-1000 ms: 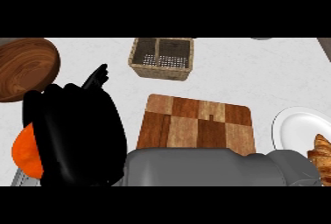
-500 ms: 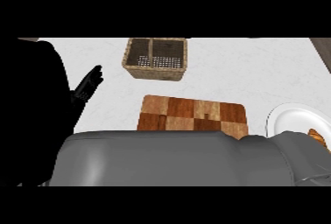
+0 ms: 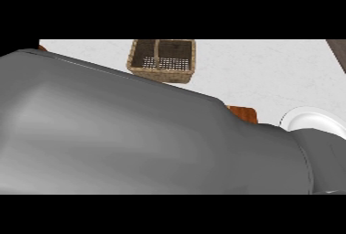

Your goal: Pick the squash from the cutting board and place it in the basket

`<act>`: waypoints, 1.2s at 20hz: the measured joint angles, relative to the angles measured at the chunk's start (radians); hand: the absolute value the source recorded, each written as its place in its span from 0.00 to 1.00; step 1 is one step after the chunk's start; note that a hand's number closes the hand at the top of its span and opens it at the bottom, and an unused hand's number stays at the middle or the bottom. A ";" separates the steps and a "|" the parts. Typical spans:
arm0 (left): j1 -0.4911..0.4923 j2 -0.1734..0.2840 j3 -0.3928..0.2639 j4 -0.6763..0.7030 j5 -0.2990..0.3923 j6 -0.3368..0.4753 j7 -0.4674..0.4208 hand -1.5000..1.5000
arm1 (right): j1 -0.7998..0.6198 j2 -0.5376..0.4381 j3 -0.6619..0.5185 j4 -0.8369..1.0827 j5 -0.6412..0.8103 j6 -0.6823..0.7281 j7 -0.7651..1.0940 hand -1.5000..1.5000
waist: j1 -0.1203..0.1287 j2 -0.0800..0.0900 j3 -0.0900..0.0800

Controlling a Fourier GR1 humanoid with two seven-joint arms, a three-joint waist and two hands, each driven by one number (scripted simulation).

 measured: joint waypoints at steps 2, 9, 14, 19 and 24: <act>0.008 0.005 -0.001 -0.020 0.004 -0.007 0.009 0.50 | -0.026 0.001 -0.019 0.076 0.004 -0.016 -0.014 1.00 | 0.005 0.001 0.000; 0.007 0.001 0.003 -0.022 0.003 -0.002 0.015 0.50 | -0.070 0.002 -0.088 0.303 0.041 -0.107 -0.085 1.00 | -0.003 0.008 0.001; 0.024 0.004 0.007 -0.017 0.000 -0.004 -0.012 0.50 | -0.090 0.000 -0.157 0.444 0.046 -0.146 -0.126 1.00 | -0.008 0.011 0.002; 0.044 -0.007 -0.003 -0.058 -0.003 0.003 0.009 0.50 | -0.054 0.000 -0.217 0.530 0.025 -0.162 -0.180 1.00 | -0.010 0.011 0.003; 0.037 0.005 0.015 -0.050 0.009 -0.010 0.005 0.50 | -0.006 0.001 -0.252 0.587 0.013 -0.179 -0.271 1.00 | -0.011 0.014 0.003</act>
